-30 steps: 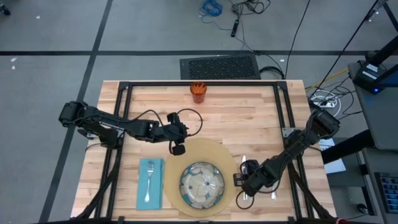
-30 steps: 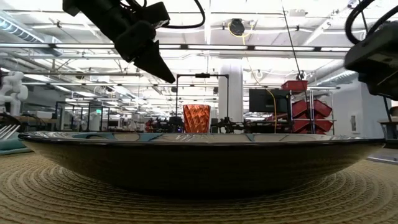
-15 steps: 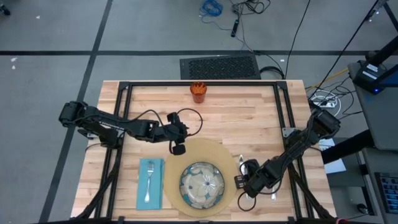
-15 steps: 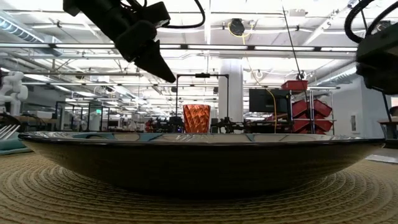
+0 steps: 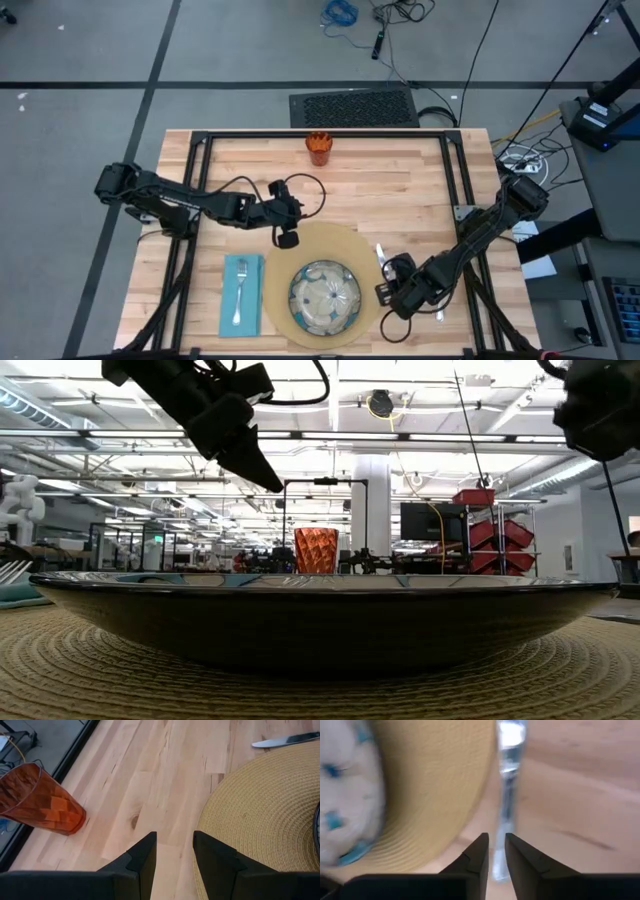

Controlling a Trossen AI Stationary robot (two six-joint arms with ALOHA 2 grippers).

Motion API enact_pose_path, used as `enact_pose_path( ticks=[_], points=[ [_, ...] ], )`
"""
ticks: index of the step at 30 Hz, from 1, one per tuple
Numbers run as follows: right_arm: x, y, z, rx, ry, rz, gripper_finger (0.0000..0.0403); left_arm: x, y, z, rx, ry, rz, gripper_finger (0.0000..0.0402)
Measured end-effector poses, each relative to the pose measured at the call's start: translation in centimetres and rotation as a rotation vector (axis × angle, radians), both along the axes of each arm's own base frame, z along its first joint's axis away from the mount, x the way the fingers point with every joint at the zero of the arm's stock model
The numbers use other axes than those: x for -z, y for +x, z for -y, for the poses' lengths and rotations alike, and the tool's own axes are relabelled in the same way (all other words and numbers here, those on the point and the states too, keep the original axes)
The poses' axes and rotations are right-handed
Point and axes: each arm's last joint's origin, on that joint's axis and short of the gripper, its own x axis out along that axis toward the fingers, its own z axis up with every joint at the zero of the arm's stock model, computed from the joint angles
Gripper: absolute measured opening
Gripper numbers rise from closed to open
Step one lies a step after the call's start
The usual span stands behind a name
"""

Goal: Set table place
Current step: Put the silver knife in the middle right of the table

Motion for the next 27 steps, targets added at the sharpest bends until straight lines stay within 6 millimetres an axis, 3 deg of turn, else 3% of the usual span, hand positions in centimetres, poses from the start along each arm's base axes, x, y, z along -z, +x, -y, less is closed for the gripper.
enact_pose_path(
  ticks=[13, 27],
  points=[
    [1.3, 1.2, 2.0, -0.093, -0.115, -0.073, 0.0099, 0.0, 0.0, 0.0, -0.001, -0.002, 0.005, 0.0118],
    [3.8, 2.3, 1.4, -0.13, -0.055, -0.139, 0.0097, 0.0, 0.0, 0.0, -0.001, -0.001, 0.005, 0.0118]
  ],
)
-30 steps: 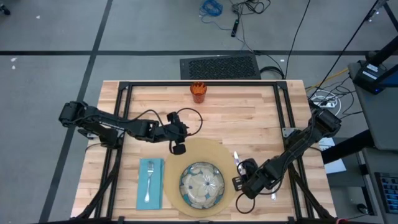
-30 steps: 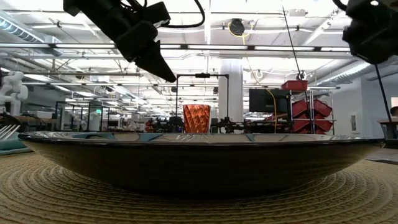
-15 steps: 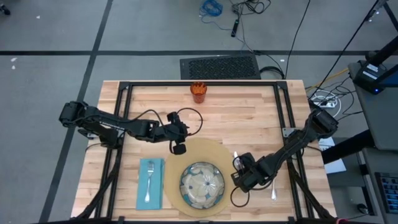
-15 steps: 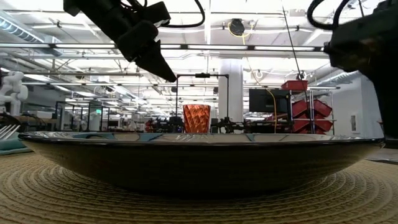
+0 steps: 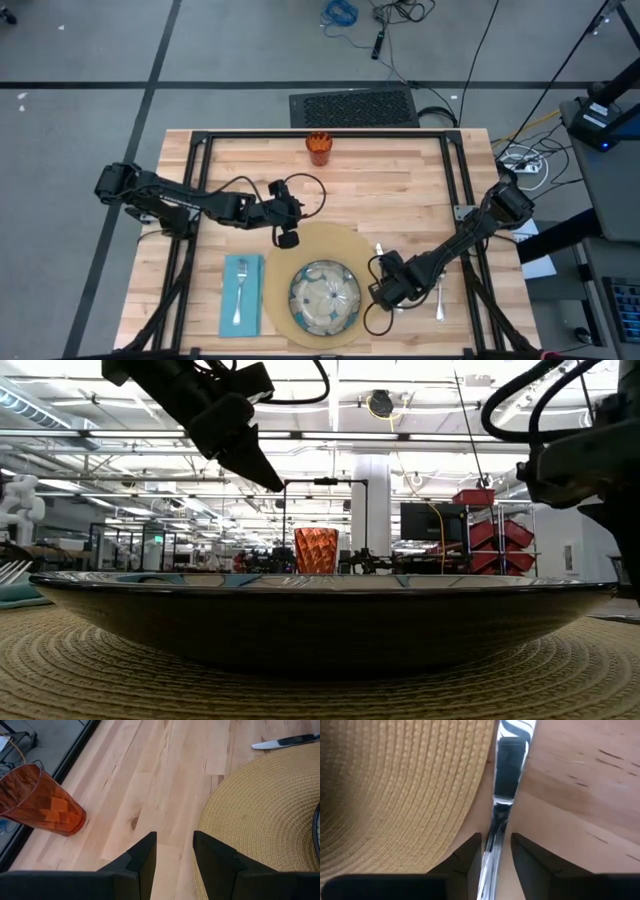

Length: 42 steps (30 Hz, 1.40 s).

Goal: Set table place
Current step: Put the silver knife in the middle right of the table

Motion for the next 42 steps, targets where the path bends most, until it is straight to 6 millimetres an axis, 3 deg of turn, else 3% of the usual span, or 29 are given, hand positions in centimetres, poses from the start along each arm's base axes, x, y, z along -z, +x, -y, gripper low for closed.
enact_pose_path(
  ticks=[11, 22, 42],
  points=[
    [0.2, -0.1, -0.8, 0.156, 0.046, 0.004, 0.0019, 0.0, 0.0, 0.0, 0.0, 0.0, 0.0, 0.0118],
    [0.2, -0.8, -2.5, 0.301, 0.088, 0.055, 0.0026, 0.1, -0.1, 0.0, 0.0, 0.001, -0.008, 0.0118],
    [0.2, -1.1, -2.4, 0.337, 0.078, 0.023, 0.0029, 0.1, -0.1, 0.0, 0.0, 0.002, -0.008, 0.0118]
  ],
)
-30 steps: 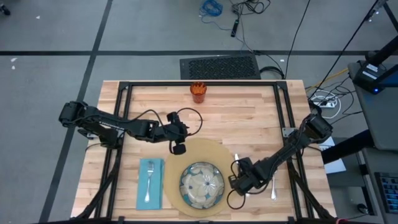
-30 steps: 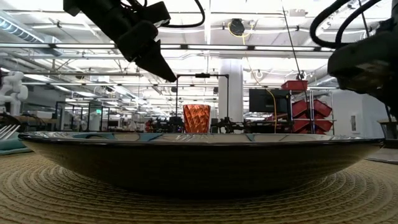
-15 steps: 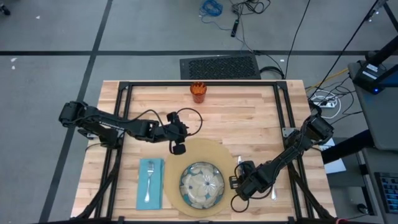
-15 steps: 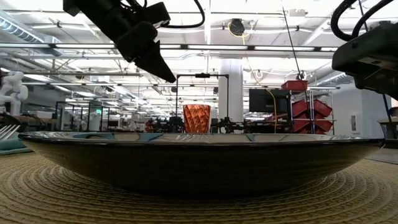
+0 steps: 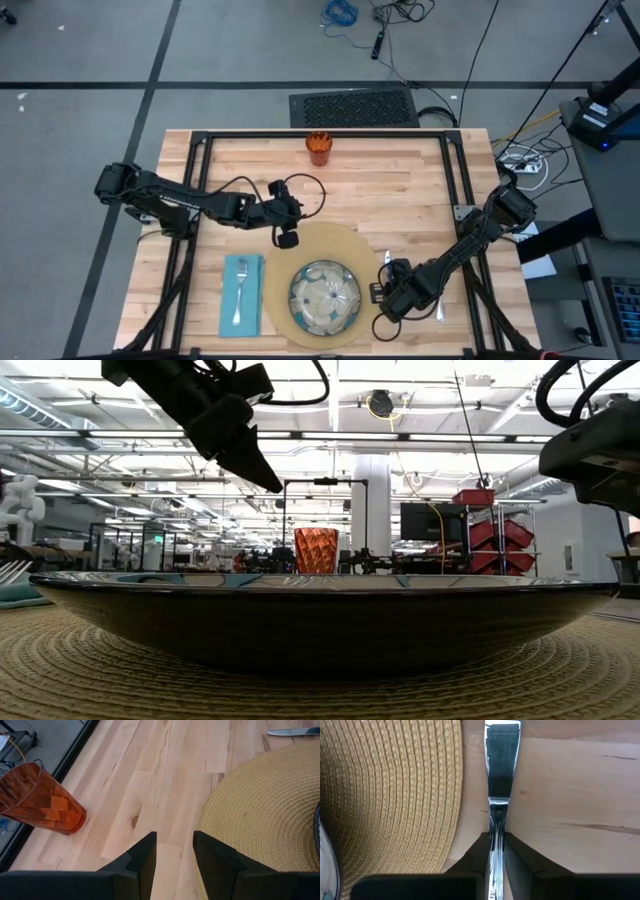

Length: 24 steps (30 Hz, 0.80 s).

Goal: Set table place
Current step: Put the silver knife in the middle right of the table, then put the silver spoon beside the silver fork on the table

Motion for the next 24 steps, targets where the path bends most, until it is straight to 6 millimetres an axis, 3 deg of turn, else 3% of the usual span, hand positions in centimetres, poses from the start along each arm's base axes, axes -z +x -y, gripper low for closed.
enact_pose_path(
  ticks=[15, 24],
  points=[
    [0.0, 0.2, -0.1, -0.014, -0.005, 0.029, 0.0117, 0.0, 0.0, 0.0, 0.0, 0.0, 0.0, 0.0118],
    [-1.3, 0.3, -0.1, -0.112, -0.049, -0.04, 0.013, 0.0, 0.0, 0.0, 0.001, 0.001, 0.0, 0.0118]
  ],
)
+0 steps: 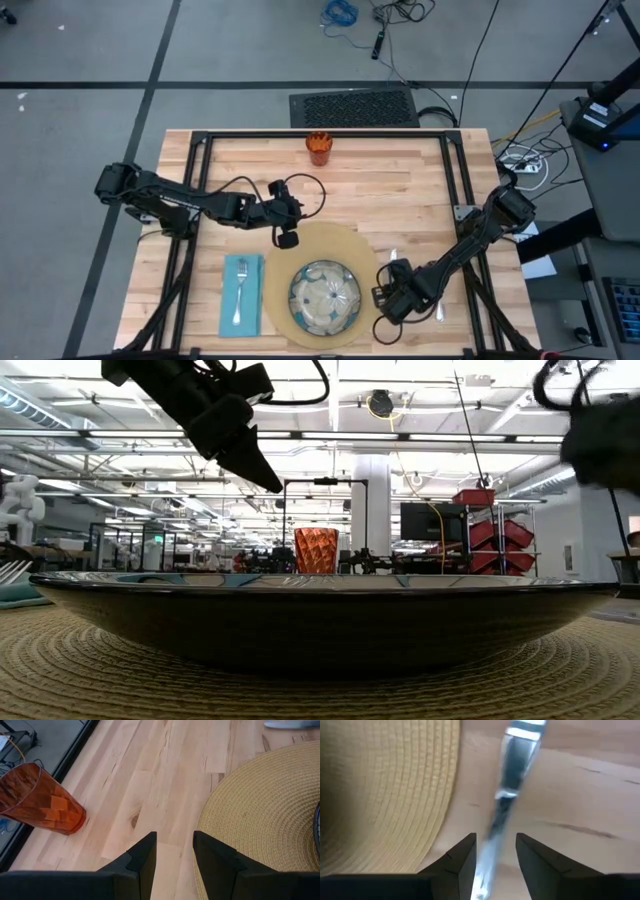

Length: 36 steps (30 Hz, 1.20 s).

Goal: Set table place
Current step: Put the silver spoon beside the silver fork on the table

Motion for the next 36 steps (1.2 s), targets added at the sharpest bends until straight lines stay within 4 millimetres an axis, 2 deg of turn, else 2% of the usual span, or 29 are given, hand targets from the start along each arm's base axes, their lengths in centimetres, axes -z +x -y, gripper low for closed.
enact_pose_path(
  ticks=[5, 10, 14, 18, 24, 30, 33, 36],
  points=[
    [-3.8, 0.3, 0.5, -0.027, -0.132, -0.106, 0.013, 0.0, 0.0, 0.0, 0.0, 0.0, 0.0, 0.0118],
    [-8.3, 0.6, 0.5, -0.075, -0.251, -0.112, 0.013, 0.0, 0.0, 0.0, 0.0, -0.001, 0.0, 0.0118],
    [-9.7, -0.2, 0.7, -0.101, -0.284, -0.186, 0.013, 0.0, 0.0, 0.0, -0.001, -0.001, 0.001, 0.0118],
    [-9.4, -1.6, 0.3, -0.06, -0.25, -0.309, 0.013, 0.0, 0.0, 0.0, -0.001, -0.001, 0.001, 0.0118],
    [-7.3, -3.9, -0.3, 0.011, -0.185, -0.358, 0.013, 0.0, 0.0, 0.0, 0.0, -0.001, 0.001, 0.0118],
    [-4.8, -7.6, 1.7, 0.085, -0.099, -0.261, 0.013, 0.0, 0.0, 0.1, 0.007, -0.007, -0.004, 0.0118],
    [-3.3, -8.4, 2.4, 0.078, -0.012, -0.204, 0.013, 0.1, -0.1, 0.1, 0.008, -0.008, -0.011, 0.0118],
    [-2.0, -9.2, 3.2, 0.09, -0.007, -0.252, 0.013, 0.1, -0.1, 0.1, 0.009, -0.009, -0.011, 0.0118]
  ],
)
